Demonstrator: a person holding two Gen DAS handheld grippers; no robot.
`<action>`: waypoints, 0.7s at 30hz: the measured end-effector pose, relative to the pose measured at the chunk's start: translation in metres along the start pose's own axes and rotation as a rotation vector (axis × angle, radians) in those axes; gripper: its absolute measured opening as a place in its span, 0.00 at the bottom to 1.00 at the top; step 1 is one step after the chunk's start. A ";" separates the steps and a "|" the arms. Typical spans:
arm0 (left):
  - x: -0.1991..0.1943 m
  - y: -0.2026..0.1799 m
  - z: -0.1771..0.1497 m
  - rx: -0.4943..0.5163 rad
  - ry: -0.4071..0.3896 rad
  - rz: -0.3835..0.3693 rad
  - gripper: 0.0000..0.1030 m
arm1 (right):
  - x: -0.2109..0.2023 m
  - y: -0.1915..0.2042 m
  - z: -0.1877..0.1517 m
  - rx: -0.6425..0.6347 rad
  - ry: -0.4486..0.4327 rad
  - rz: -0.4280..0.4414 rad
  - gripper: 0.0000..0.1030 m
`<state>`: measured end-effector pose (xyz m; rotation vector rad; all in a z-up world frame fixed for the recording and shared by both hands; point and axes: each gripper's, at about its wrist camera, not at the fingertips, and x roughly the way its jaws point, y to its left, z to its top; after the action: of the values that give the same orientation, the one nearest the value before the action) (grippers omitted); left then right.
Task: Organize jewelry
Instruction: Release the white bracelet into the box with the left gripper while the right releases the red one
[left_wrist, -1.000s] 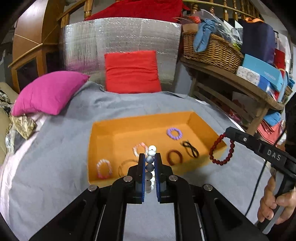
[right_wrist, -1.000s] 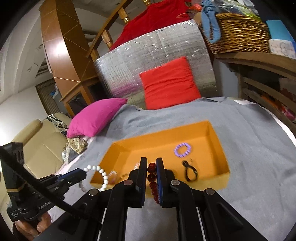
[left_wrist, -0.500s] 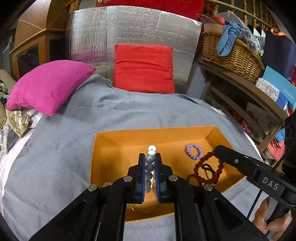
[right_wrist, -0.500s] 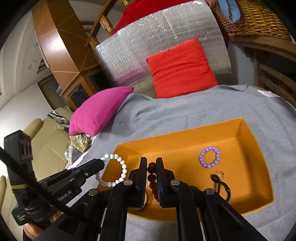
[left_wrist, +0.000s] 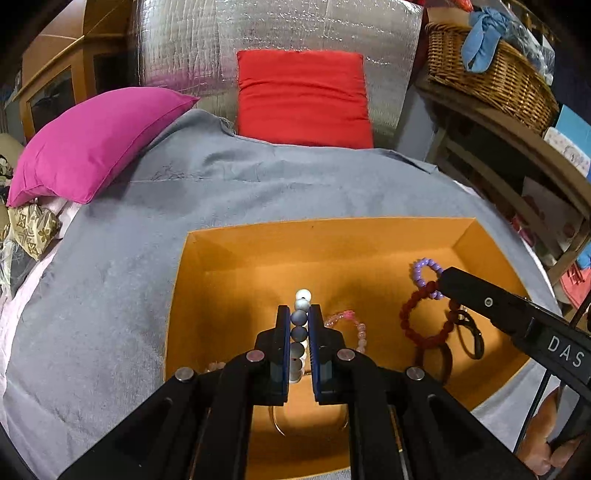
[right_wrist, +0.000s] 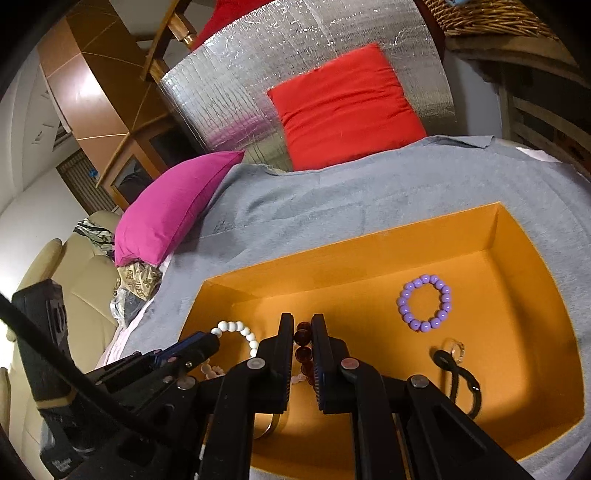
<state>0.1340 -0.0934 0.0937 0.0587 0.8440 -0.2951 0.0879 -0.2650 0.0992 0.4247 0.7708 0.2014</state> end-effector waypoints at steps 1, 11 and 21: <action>0.002 -0.001 0.000 0.005 0.003 0.003 0.09 | 0.002 0.000 0.000 0.000 0.003 -0.003 0.10; 0.015 -0.006 -0.005 0.026 0.038 0.029 0.09 | 0.020 -0.015 0.003 0.057 0.028 -0.030 0.10; 0.025 -0.007 -0.007 0.032 0.054 0.046 0.09 | 0.031 -0.021 0.002 0.076 0.042 -0.052 0.10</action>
<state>0.1424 -0.1052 0.0712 0.1166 0.8903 -0.2645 0.1111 -0.2744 0.0716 0.4729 0.8315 0.1329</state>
